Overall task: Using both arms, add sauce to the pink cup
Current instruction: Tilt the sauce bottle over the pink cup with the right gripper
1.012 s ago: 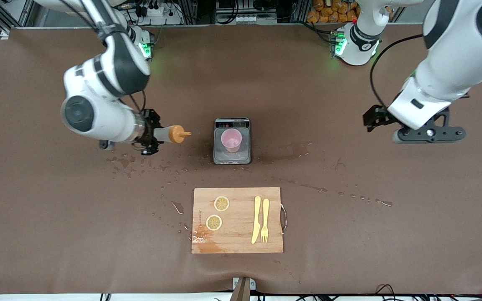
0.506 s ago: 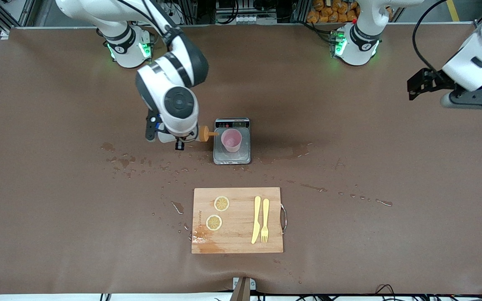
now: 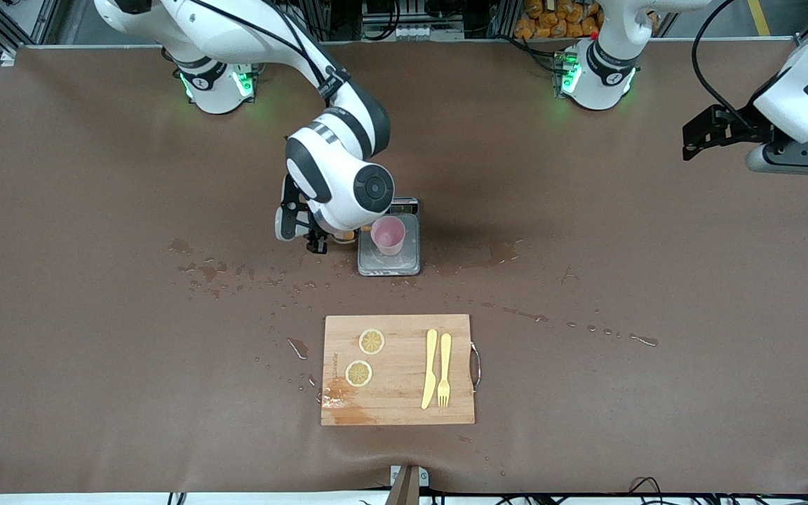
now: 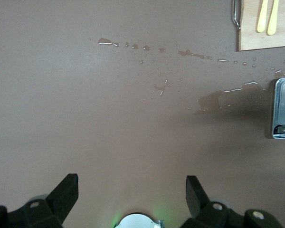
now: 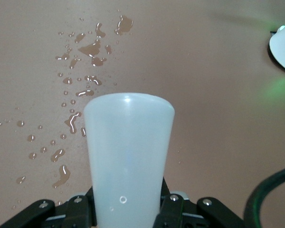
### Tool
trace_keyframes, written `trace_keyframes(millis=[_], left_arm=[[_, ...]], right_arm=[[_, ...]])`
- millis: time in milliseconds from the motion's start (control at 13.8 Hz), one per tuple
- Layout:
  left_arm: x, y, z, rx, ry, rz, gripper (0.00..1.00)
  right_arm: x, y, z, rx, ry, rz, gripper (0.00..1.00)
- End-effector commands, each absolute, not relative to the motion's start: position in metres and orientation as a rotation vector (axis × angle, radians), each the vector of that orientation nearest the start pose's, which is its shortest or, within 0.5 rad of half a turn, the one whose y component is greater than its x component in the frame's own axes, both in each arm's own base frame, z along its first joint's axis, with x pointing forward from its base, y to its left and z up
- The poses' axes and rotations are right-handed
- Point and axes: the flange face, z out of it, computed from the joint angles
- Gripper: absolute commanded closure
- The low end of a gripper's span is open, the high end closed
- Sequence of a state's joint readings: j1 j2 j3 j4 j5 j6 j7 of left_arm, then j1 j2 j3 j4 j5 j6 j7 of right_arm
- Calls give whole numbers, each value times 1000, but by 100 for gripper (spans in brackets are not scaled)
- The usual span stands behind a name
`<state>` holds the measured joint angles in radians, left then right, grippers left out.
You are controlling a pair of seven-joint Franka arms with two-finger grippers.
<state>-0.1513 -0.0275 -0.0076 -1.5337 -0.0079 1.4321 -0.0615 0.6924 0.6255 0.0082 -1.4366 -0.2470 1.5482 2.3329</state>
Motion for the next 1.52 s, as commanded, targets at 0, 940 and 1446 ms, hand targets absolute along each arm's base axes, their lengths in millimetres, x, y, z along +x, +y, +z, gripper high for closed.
trace_keyframes(millis=[0,940,1446], left_arm=[[521,-87,650,-3161,132,105,0],[523,-99,647,-3175,156,104,0],[523,-111,644,-3170,187,109,0]], right_arm=[[520,416,292,1806,-1800,377,59],[535,386,335,1949,-1850,218,100],[547,295,376,2093,-2021,-76,100]])
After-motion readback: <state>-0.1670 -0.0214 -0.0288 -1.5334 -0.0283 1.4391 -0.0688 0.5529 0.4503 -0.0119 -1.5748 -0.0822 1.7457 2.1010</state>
